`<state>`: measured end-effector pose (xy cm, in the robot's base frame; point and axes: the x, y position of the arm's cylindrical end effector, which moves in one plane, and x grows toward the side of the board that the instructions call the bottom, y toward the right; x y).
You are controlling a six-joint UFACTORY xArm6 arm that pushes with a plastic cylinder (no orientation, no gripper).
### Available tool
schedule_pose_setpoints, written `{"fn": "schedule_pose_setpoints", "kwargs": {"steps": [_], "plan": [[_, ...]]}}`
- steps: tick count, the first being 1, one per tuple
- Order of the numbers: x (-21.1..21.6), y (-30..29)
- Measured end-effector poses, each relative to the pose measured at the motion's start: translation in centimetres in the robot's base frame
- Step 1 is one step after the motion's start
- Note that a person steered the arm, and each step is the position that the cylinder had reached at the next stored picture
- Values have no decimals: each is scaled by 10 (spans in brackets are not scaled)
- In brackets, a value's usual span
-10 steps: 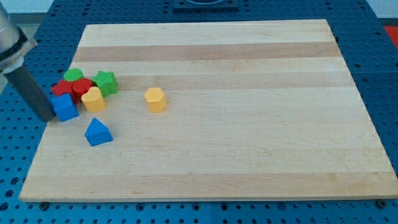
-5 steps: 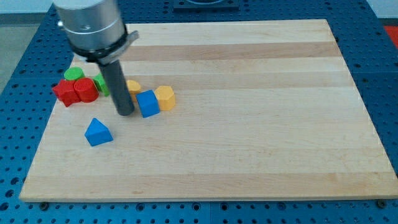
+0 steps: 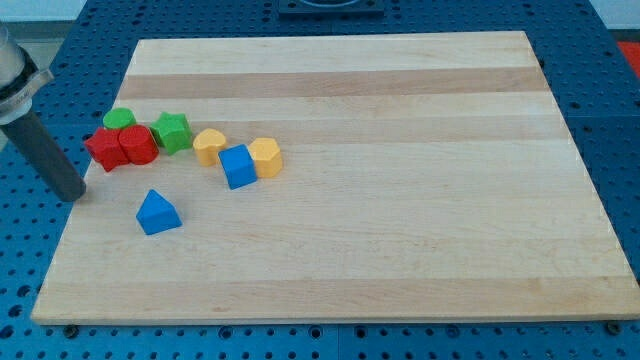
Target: Push the group of blocks towards the center
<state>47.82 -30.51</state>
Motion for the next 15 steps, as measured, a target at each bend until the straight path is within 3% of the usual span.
{"fn": "schedule_pose_setpoints", "kwargs": {"steps": [6, 10, 13, 15], "plan": [[-107, 1], [-53, 131], [-84, 33], [-121, 53]]}}
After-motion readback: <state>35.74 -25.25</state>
